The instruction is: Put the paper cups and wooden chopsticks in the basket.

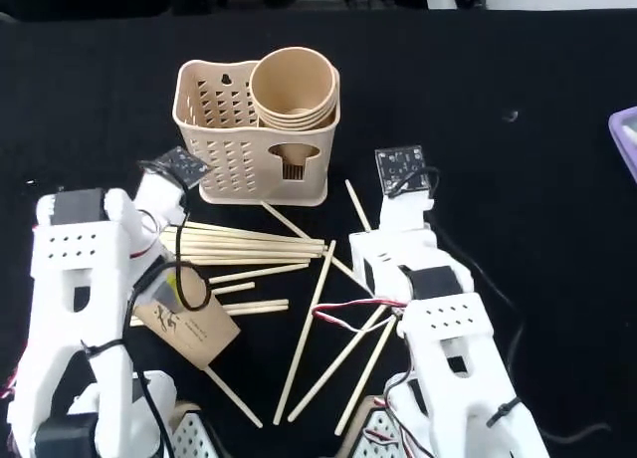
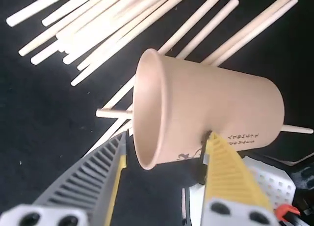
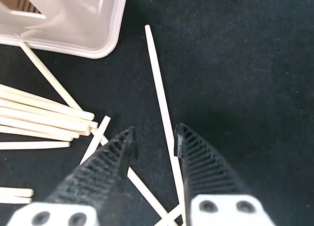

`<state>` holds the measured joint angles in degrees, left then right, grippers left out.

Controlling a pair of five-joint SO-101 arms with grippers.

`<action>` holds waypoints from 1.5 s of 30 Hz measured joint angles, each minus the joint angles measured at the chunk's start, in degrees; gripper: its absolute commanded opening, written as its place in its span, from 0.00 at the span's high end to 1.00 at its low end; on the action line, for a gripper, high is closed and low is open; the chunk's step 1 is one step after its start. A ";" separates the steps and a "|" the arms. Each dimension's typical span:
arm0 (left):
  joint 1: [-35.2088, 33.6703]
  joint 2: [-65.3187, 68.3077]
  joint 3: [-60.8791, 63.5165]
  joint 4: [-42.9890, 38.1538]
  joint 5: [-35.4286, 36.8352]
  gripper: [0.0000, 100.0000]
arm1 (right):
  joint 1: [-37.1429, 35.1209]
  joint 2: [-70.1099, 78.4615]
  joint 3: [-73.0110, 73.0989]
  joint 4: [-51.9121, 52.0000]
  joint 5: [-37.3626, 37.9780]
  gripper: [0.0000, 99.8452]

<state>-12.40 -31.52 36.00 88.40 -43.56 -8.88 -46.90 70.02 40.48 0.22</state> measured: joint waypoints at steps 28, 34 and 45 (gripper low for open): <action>15.38 0.00 -4.04 12.31 2.55 0.97 | 0.00 0.00 0.00 -0.18 0.00 0.87; 15.38 0.00 -4.22 12.31 6.51 0.97 | 1.32 0.00 0.00 -1.76 0.00 0.87; 15.30 0.00 -8.44 11.87 18.64 0.97 | 3.96 0.00 0.00 -2.46 -0.35 0.87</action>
<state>2.90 -31.52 27.56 100.26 -24.92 -4.92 -46.90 70.02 38.02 -0.13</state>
